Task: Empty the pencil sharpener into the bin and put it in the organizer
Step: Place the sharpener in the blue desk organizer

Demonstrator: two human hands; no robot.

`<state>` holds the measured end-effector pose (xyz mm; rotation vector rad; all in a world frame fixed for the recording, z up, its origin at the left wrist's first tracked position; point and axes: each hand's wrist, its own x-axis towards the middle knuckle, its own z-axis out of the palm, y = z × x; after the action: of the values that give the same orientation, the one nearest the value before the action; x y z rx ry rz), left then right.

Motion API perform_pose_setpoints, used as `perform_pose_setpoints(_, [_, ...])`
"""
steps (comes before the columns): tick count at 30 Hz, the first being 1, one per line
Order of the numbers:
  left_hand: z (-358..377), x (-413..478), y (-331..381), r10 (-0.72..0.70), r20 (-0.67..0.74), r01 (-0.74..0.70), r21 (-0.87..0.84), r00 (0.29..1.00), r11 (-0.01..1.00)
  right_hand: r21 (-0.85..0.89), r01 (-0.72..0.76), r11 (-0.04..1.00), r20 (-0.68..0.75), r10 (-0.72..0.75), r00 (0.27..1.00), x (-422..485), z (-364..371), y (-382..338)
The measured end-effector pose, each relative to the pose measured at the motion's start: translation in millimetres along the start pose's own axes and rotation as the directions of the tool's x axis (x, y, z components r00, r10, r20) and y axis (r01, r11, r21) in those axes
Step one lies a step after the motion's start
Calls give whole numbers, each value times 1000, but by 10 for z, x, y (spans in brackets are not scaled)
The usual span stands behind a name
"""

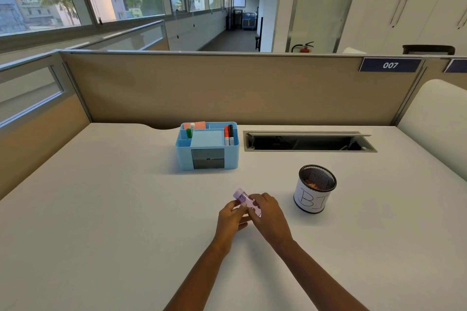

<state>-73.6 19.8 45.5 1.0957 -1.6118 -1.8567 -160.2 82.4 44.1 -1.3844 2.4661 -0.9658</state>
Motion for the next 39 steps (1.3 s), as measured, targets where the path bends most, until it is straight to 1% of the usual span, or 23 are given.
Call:
perform_pose_setpoints(3, [-107,62,34,36,-55,-31,79,998,996,-30,-10,999,36,11,999,87,17,-7])
perform_pose_setpoints(5, [-182,126,15,90,-86,-64,261,992,963,-59,0,998,35,2,999,167,12,-18])
perform_pose_setpoints(7, [-264,168,-27,155,-116,-80,485,981,871,-84,13,996,25,-10,1000,281,-13,-55])
perform_pose_setpoints(10, [-399,233,-94,249,-120,-95,702,961,706,-115,32,993,9,-31,999,542,-47,-162])
perform_pose_setpoints(12, [-481,300,-119,305,-107,-103,795,947,598,-131,44,990,-13,-46,999,758,-61,-268])
perform_pose_setpoints(15, [-555,397,-123,308,-74,-84,879,949,469,-210,98,973,-1,-101,995,1053,-79,-435])
perform_pose_setpoints(17, [-590,455,-125,302,-57,-75,910,952,408,-287,162,944,16,-164,986,1227,-77,-536])
perform_pose_setpoints(18, [-599,480,-123,305,-56,-73,916,951,394,-303,177,936,15,-181,983,1303,-74,-583])
perform_pose_setpoints(22, [-633,571,-153,324,-44,-87,921,945,379,-265,167,950,-20,-179,984,1546,-22,-715])
perform_pose_setpoints(26, [-664,638,-184,325,-16,-103,932,945,346,-271,176,946,-14,-187,982,1708,93,-741])
perform_pose_setpoints(28, [-669,670,-210,313,-8,-105,934,950,342,-270,174,947,-5,-182,983,1756,151,-743])
perform_pose_setpoints(31, [-676,669,-175,276,-7,-98,926,961,365,-270,171,948,12,-174,985,1832,219,-746])
perform_pose_setpoints(34, [-673,640,-152,355,0,-135,925,935,355,-277,168,946,31,-166,986,1894,260,-735])
perform_pose_setpoints(35, [-668,651,-177,363,-3,-137,923,932,359,-280,165,946,36,-161,986,1915,270,-727])
perform_pose_setpoints(36, [-672,644,-168,327,0,-131,915,945,381,-282,161,946,43,-155,987,1937,281,-717])
perform_pose_setpoints(38, [-683,632,-188,292,-11,-95,934,956,346,-287,155,945,57,-145,988,1969,296,-705])
perform_pose_setpoints(39, [-676,632,-198,323,-21,-96,935,946,341,-288,154,945,60,-142,988,1982,302,-700])
